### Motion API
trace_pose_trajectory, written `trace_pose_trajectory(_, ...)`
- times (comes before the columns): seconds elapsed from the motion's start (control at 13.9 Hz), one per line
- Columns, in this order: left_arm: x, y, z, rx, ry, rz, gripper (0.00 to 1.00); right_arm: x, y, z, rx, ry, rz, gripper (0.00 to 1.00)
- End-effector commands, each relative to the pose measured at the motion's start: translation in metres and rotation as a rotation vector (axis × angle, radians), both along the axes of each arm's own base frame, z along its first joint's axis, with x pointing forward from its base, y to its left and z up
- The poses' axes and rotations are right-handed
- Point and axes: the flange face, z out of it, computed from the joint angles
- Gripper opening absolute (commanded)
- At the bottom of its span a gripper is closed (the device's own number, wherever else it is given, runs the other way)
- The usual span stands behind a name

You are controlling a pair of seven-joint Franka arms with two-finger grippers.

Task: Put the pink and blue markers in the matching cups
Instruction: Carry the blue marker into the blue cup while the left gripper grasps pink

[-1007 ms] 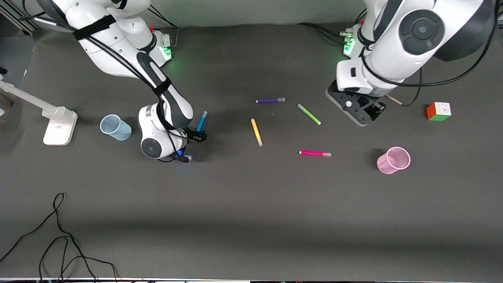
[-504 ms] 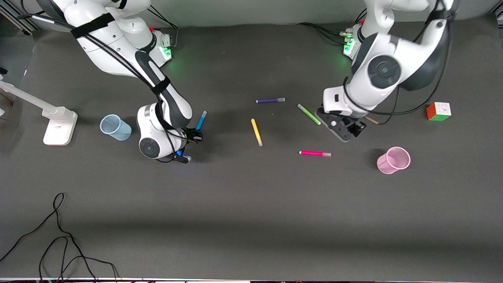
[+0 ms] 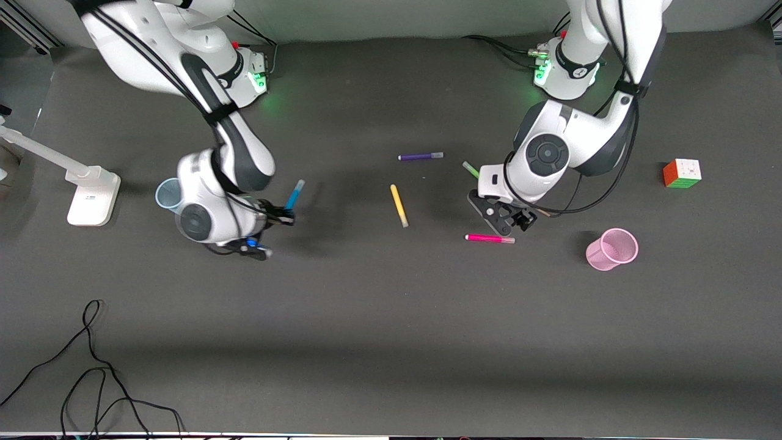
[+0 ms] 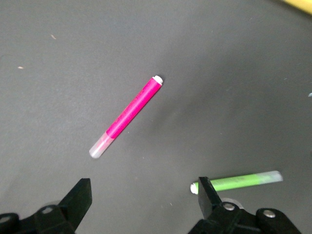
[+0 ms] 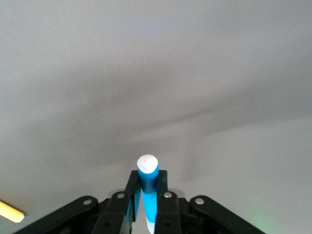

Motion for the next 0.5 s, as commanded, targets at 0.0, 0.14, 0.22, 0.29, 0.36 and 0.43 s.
trace_pose_trajectory(0.0,-0.005,0.01,-0.024,-0.015,-0.049,-0.053,0.97,0.007,-0.027,0.06,-0.13,-0.146,0.086,0.0)
trace_pose_trajectory(0.14,0.002,0.013,-0.049,-0.029,-0.082,-0.039,0.96,0.007,-0.049,0.093,-0.163,-0.25,0.131,0.0)
trace_pose_trajectory(0.22,0.006,0.016,-0.06,-0.038,-0.104,-0.034,0.96,0.006,-0.063,0.11,-0.185,-0.283,0.176,0.0)
trace_pose_trajectory(0.29,0.008,0.018,-0.066,-0.044,-0.116,-0.03,0.96,0.005,-0.087,0.123,-0.213,-0.302,0.207,0.0)
trace_pose_trajectory(0.36,0.009,0.019,-0.073,-0.044,-0.118,-0.031,0.96,0.002,-0.103,0.137,-0.242,-0.323,0.276,0.0)
trace_pose_trajectory(0.43,0.011,0.02,-0.079,-0.047,-0.124,-0.036,0.95,-0.001,-0.12,0.144,-0.258,-0.343,0.318,0.0)
